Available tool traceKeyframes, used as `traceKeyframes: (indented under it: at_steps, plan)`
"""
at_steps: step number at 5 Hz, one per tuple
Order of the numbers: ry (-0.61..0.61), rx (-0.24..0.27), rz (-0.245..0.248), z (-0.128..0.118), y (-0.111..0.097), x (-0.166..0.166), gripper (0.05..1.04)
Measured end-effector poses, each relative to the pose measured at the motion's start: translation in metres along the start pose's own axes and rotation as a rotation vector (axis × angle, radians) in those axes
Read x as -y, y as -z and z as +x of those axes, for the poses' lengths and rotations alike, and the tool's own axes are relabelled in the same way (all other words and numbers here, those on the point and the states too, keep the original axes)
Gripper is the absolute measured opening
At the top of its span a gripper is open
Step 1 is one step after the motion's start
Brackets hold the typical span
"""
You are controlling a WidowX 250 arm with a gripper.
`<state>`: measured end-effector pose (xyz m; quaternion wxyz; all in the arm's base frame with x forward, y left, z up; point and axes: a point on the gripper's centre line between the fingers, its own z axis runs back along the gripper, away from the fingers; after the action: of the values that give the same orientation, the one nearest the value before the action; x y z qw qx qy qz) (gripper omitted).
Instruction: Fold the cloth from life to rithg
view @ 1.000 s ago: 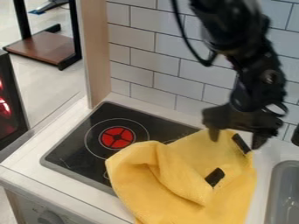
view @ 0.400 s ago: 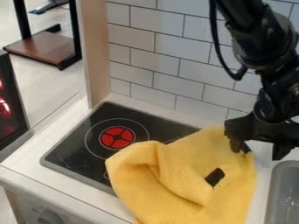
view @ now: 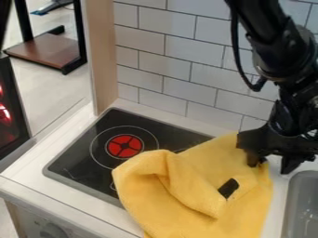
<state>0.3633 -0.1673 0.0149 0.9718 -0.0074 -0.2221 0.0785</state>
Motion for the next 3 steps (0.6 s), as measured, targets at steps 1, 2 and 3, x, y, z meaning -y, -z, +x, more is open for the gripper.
traceKeyframes:
  at_steps: [1, 2, 3]
  plan:
    - [-0.025, 0.001, 0.027, 0.0000, 0.0024, -0.0030, 0.324]
    - [-0.026, 0.001, 0.026, 0.0000, 0.0024, -0.0027, 0.137]
    - [-0.018, -0.013, 0.007, -0.0022, 0.0025, 0.0002, 0.057]
